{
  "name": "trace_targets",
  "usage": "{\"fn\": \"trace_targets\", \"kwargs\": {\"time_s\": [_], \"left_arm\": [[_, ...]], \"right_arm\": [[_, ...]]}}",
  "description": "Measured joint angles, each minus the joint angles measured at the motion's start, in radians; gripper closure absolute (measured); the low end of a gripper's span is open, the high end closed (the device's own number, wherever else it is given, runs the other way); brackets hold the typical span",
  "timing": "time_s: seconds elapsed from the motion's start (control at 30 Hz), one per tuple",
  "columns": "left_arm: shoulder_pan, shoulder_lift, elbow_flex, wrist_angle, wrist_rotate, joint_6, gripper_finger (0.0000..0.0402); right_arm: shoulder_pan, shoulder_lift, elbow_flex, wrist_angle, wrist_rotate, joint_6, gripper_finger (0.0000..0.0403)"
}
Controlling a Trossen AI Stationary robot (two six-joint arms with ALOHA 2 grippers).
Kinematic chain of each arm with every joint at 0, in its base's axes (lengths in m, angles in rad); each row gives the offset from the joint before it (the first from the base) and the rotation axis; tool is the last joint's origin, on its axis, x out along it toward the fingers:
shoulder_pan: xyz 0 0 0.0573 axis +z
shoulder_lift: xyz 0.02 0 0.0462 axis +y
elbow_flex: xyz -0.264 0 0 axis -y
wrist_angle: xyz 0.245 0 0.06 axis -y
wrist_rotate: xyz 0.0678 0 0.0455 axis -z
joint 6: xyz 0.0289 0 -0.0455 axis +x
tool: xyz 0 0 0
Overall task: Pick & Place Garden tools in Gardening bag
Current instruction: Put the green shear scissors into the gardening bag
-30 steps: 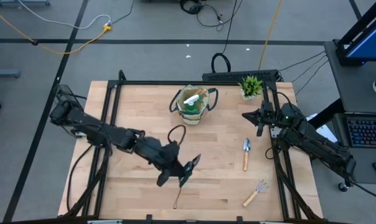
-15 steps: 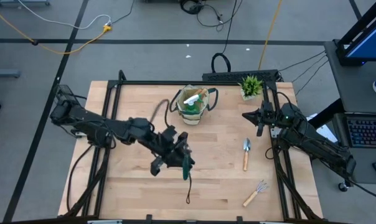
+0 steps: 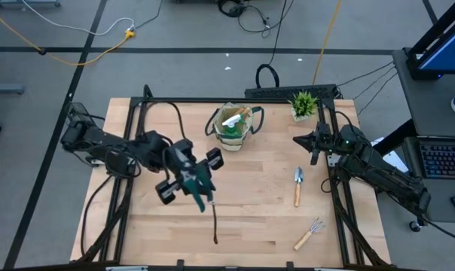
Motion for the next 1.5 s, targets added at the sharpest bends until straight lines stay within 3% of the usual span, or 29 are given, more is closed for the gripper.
{"fn": "trace_targets", "kwargs": {"time_s": [0.43,0.87,1.03,1.27,1.5], "left_arm": [[0.000,0.000,0.000,0.030,0.029,0.031,0.0348],[0.000,0.000,0.000,-0.315,-0.146,0.262,0.0348],[0.000,-0.018,0.000,-0.443,-0.277,0.353,0.0348],[0.000,-0.051,0.007,-0.728,-0.569,0.454,0.0348],[0.000,-0.056,0.115,-1.121,-0.839,0.490,0.0348]], "right_arm": [[0.000,0.000,0.000,0.000,0.002,0.000,0.0403],[0.000,0.000,0.000,0.000,0.002,0.000,0.0403],[0.000,0.000,0.000,0.000,0.002,0.000,0.0403],[0.000,0.000,0.000,0.000,0.002,0.000,0.0403],[0.000,0.000,0.000,0.000,0.002,0.000,0.0403]]}}
